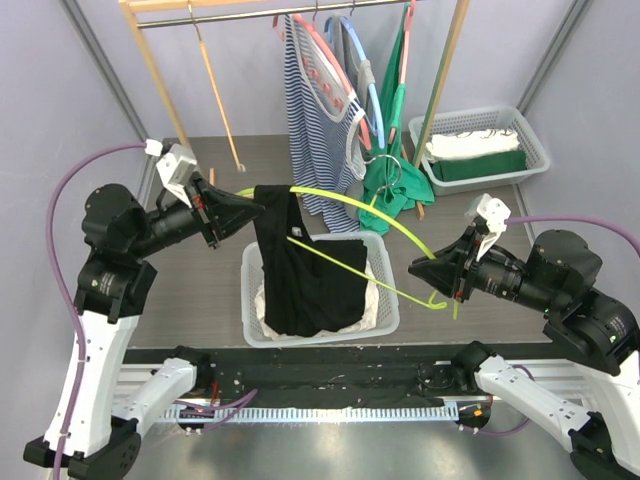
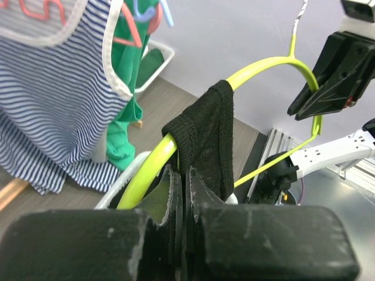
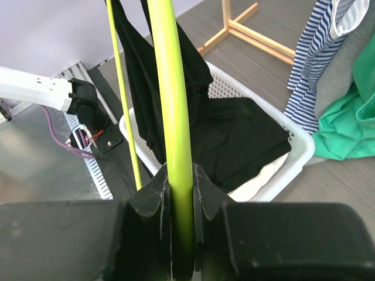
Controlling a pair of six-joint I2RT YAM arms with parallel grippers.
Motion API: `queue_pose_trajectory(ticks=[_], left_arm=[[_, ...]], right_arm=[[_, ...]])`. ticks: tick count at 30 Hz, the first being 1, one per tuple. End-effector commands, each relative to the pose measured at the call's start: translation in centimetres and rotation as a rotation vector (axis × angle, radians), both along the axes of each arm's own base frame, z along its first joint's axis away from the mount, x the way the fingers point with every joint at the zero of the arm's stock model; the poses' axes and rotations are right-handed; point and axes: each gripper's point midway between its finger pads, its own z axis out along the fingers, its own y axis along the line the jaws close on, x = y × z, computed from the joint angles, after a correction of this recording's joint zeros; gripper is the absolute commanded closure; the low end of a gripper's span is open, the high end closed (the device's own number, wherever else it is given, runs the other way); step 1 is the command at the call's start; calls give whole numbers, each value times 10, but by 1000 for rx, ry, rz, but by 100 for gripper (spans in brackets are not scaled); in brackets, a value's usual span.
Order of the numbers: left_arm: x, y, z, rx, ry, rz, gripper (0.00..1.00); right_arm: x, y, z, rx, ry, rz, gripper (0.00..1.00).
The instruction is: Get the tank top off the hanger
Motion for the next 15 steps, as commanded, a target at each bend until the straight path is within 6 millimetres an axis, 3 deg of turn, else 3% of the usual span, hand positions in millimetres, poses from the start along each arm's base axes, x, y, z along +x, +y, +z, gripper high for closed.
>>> queue_pose_trajectory(ticks=[1, 4, 5, 7, 10, 12, 13, 14, 15], left_arm=[[-44, 3, 61, -62, -201, -91, 100], [-51, 7, 66, -67, -215, -78, 100], [-56, 8, 65, -70, -210, -84, 89], [-54, 7, 52, -67, -171, -89, 53], [-54, 8, 37, -64, -134, -86, 45], [-48, 9, 18, -44, -108, -70, 29], [-46, 10, 11, -32, -101, -60, 8], [-43, 11, 2, -14, -94, -51, 1], [-41, 13, -7, 15, -95, -38, 0]], right_arm=[[19, -6, -6, -25, 33, -99, 99], [21, -6, -13, -42, 47, -107, 99], [21, -5, -14, -43, 50, -104, 99], [21, -5, -14, -43, 49, -99, 99], [22, -5, -10, -37, 42, -101, 99], [21, -4, -8, -36, 38, -98, 99], [21, -4, -7, -35, 35, -97, 99], [21, -5, -6, -36, 32, -100, 99], [22, -5, -5, -35, 31, -103, 99]])
